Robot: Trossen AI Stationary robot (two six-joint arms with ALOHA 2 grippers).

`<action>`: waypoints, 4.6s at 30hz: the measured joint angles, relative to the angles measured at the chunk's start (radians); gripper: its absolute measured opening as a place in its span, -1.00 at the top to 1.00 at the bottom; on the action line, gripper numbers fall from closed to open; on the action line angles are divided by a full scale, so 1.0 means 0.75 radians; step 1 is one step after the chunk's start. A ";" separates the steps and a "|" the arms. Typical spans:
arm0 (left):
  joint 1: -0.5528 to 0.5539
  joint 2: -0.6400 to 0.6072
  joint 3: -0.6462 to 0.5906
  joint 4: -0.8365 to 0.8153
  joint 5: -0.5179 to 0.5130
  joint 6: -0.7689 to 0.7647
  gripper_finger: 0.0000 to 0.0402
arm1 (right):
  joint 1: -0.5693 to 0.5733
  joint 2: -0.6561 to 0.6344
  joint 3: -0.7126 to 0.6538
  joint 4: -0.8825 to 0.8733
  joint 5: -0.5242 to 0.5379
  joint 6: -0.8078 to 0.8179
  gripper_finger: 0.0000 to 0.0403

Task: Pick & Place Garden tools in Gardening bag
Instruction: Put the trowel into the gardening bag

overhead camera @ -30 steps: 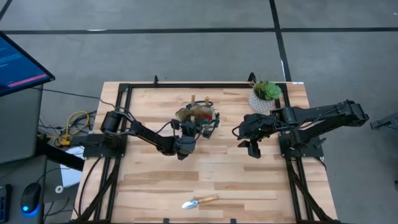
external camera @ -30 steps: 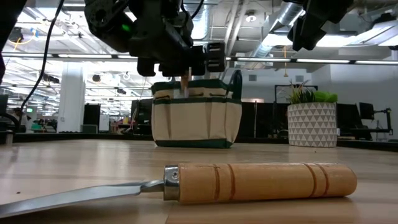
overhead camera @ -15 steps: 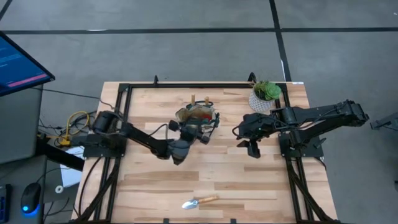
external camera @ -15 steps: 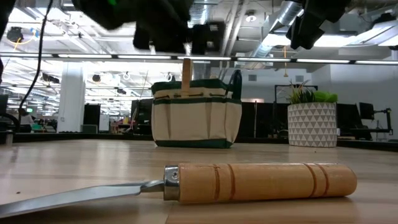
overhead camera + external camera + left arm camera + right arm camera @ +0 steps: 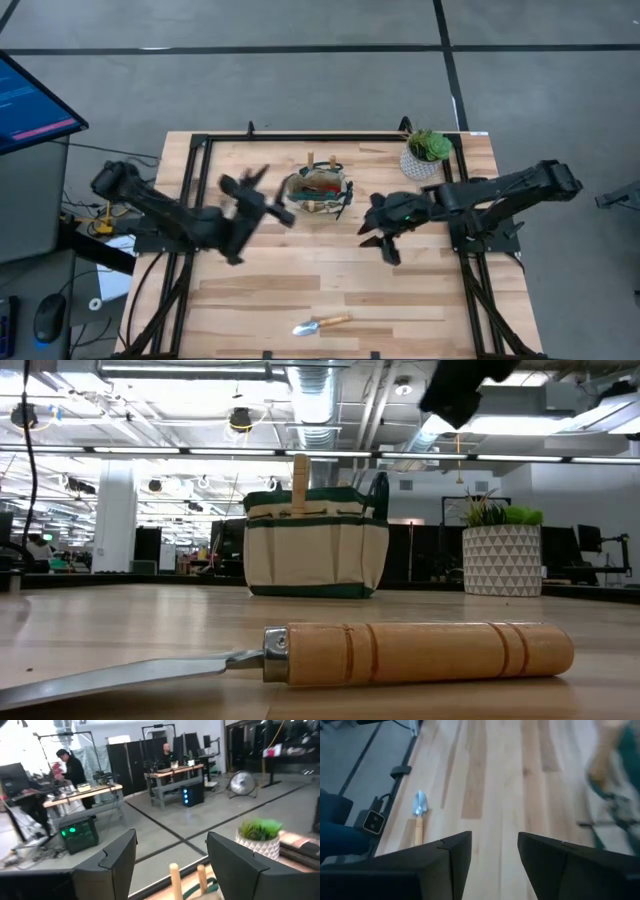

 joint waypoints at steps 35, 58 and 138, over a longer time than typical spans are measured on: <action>-0.429 -0.760 -0.251 -0.002 -0.035 0.385 -0.06 | 0.430 1.293 1.100 -0.376 -0.069 -0.025 0.23; -0.428 -0.760 -0.251 -0.001 -0.034 0.381 -0.06 | 0.464 1.533 1.333 -0.537 0.196 0.010 0.26; -0.428 -0.763 -0.250 -0.001 -0.034 0.385 -0.06 | 0.249 1.145 1.473 -0.801 1.446 0.514 0.72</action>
